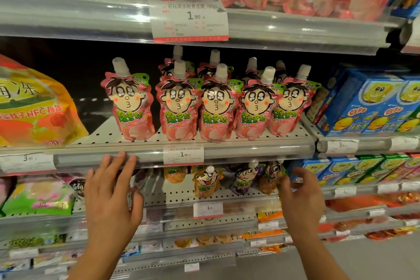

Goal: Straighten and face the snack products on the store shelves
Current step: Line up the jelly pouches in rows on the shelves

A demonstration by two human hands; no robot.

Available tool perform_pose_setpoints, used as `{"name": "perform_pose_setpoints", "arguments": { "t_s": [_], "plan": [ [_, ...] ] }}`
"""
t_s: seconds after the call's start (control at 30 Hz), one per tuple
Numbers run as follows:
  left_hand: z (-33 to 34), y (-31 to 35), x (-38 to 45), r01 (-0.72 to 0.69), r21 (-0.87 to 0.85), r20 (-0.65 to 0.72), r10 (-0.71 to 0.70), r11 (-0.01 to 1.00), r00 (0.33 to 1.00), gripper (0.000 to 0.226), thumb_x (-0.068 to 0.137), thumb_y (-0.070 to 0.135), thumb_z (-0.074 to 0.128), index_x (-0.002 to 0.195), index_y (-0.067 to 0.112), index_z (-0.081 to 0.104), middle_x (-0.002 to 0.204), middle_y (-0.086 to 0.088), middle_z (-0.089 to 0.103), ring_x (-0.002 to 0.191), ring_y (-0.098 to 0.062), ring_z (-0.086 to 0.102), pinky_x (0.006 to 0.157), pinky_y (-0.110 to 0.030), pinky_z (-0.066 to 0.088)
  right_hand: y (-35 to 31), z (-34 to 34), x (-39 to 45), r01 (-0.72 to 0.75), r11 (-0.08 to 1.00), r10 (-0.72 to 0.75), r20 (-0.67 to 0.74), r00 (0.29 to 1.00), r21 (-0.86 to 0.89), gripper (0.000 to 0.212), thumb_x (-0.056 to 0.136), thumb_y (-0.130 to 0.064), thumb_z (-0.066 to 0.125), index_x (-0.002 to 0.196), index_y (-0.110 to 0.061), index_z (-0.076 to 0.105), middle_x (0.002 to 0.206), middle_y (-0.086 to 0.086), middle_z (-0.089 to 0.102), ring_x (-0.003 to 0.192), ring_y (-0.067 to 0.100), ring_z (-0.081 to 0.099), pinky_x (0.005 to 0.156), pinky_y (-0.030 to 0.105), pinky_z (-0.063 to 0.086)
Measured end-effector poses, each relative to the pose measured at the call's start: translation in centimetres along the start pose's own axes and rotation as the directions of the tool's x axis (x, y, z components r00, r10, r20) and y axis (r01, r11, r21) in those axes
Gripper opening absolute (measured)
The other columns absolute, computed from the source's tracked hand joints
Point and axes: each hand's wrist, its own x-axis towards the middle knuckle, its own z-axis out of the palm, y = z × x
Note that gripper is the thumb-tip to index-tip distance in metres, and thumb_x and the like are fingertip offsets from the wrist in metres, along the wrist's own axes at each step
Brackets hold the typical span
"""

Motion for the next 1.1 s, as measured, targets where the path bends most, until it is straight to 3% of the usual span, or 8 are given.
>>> {"name": "perform_pose_setpoints", "arguments": {
  "t_s": [0.13, 0.3, 0.47, 0.63, 0.7, 0.83, 0.93, 1.1],
  "plan": [
    [-0.1, -0.1, 0.1, -0.007, -0.009, 0.006, 0.007, 1.000, 1.000, 0.060, 0.085, 0.020, 0.051, 0.143, 0.005, 0.054, 0.150, -0.019, 0.047, 0.145, -0.043, 0.036, 0.115, -0.066, 0.026, 0.5, 1.2, 0.7, 0.023, 0.991, -0.014, 0.070, 0.997, -0.129, 0.030, 0.094, -0.032, 0.070, 0.118, -0.014, 0.068, 0.093, 0.003, 0.075, 0.069, 0.024, 0.062, 0.053, 0.025, 0.032],
    [-0.2, -0.3, 0.1, -0.024, -0.026, 0.007, 0.024, 0.999, 1.000, 0.060, 0.083, 0.016, 0.055, 0.142, 0.005, 0.055, 0.149, -0.019, 0.046, 0.144, -0.045, 0.036, 0.110, -0.070, 0.030, 1.5, 1.7, 1.8, -0.016, 0.992, 0.030, 0.111, 0.993, -0.122, 0.017, 0.097, -0.028, 0.067, 0.093, -0.013, 0.075, 0.061, -0.001, 0.064, 0.051, 0.017, 0.055, 0.047, 0.023, 0.031],
    [-0.5, -0.1, 0.1, -0.009, -0.010, 0.026, 0.009, 1.000, 1.000, 0.058, 0.087, 0.020, 0.052, 0.144, 0.006, 0.054, 0.152, -0.018, 0.045, 0.146, -0.042, 0.034, 0.112, -0.068, 0.028, 0.6, -1.7, 1.9, 0.213, 0.974, -0.199, 0.154, 0.968, -0.083, 0.013, 0.094, -0.021, 0.069, 0.082, -0.018, 0.069, 0.055, -0.009, 0.060, 0.049, 0.011, 0.056, 0.047, 0.025, 0.039],
    [-0.7, 0.1, 0.0, 0.010, -0.021, 0.057, -0.009, 1.000, 0.998, 0.058, 0.090, 0.025, 0.048, 0.145, 0.009, 0.053, 0.153, -0.016, 0.044, 0.149, -0.039, 0.031, 0.117, -0.066, 0.024, -1.9, -5.9, 2.4, 0.586, 0.805, -0.462, 0.522, 0.717, -0.092, 0.022, 0.087, -0.021, 0.075, 0.074, -0.031, 0.059, 0.054, -0.018, 0.053, 0.044, 0.002, 0.048, 0.041, 0.023, 0.039],
    [-0.7, 0.1, -0.1, 0.022, -0.030, 0.069, -0.020, 0.999, 0.997, 0.058, 0.090, 0.027, 0.047, 0.145, 0.009, 0.053, 0.153, -0.016, 0.044, 0.149, -0.039, 0.030, 0.116, -0.066, 0.025, -3.3, -6.9, 2.3, 0.617, 0.787, -0.473, 0.628, 0.619, -0.016, 0.027, 0.089, -0.023, 0.074, 0.071, -0.031, 0.055, 0.055, -0.015, 0.054, 0.050, 0.008, 0.053, 0.044, 0.020, 0.034],
    [-1.9, 1.1, 0.6, 0.072, -0.048, 0.138, -0.065, 0.996, 0.988, 0.060, 0.092, 0.035, 0.045, 0.146, 0.010, 0.053, 0.151, -0.016, 0.046, 0.147, -0.041, 0.032, 0.111, -0.068, 0.031, -6.1, -8.0, 0.8, 0.559, 0.807, -0.519, 0.679, 0.519, 0.190, 0.022, 0.095, -0.029, 0.067, 0.076, -0.031, 0.057, 0.071, -0.009, 0.061, 0.063, 0.015, 0.057, 0.055, 0.027, 0.041],
    [-4.2, 3.1, 1.7, 0.082, -0.080, 0.263, -0.059, 0.993, 0.963, 0.066, 0.096, 0.053, 0.040, 0.152, 0.018, 0.044, 0.150, -0.004, 0.049, 0.145, -0.030, 0.035, 0.117, -0.053, 0.031, -8.0, -7.9, -0.5, 0.506, 0.805, -0.563, 0.669, 0.486, 0.310, 0.018, 0.098, -0.029, 0.064, 0.080, -0.031, 0.061, 0.073, -0.009, 0.062, 0.068, 0.015, 0.060, 0.060, 0.031, 0.046],
    [-8.0, 7.6, 3.6, 0.239, -0.354, 0.481, -0.043, 0.904, 0.876, 0.071, 0.078, 0.085, 0.041, 0.143, 0.056, 0.041, 0.134, 0.046, 0.044, 0.122, 0.022, 0.039, 0.099, -0.011, 0.032, -10.6, -7.0, -2.7, 0.374, 0.798, -0.603, 0.621, 0.502, 0.473, 0.012, 0.099, -0.029, 0.063, 0.090, -0.032, 0.069, 0.080, -0.010, 0.070, 0.077, 0.014, 0.069, 0.064, 0.034, 0.054]
  ]
}}
